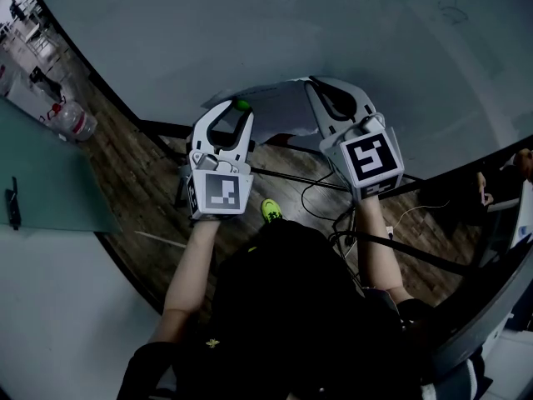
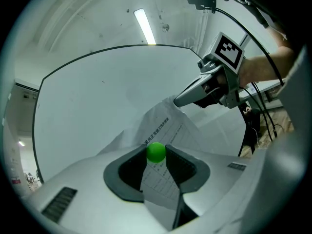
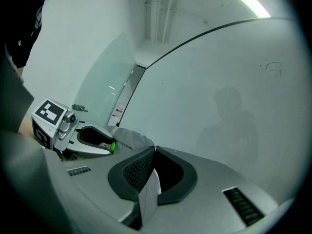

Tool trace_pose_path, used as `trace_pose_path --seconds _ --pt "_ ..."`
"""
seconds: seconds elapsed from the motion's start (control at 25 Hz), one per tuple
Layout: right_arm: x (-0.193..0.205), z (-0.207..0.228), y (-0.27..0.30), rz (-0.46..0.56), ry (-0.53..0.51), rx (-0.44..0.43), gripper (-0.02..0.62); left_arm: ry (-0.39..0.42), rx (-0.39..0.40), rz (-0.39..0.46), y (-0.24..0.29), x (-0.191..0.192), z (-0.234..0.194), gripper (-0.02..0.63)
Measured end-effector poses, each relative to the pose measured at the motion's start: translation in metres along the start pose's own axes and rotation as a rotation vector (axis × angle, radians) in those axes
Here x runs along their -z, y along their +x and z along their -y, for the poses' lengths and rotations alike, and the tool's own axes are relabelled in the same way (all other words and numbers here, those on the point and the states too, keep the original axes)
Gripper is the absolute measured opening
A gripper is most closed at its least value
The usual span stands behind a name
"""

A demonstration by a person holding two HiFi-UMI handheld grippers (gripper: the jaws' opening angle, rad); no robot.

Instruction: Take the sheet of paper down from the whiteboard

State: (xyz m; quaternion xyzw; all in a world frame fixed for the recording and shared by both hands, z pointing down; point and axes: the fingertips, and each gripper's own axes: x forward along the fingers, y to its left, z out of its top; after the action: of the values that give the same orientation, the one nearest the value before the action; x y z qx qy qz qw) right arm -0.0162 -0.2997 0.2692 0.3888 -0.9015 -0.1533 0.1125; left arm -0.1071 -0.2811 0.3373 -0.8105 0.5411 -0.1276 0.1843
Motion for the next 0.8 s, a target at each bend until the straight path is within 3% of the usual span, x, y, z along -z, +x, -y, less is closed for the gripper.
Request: trace_pose_path --seconds 0.8 --pt "-0.006 -0.039 -0.044 0.019 0.024 -0.016 0.017 0.011 0.002 0.015 -0.043 -0.009 0.017 0.135"
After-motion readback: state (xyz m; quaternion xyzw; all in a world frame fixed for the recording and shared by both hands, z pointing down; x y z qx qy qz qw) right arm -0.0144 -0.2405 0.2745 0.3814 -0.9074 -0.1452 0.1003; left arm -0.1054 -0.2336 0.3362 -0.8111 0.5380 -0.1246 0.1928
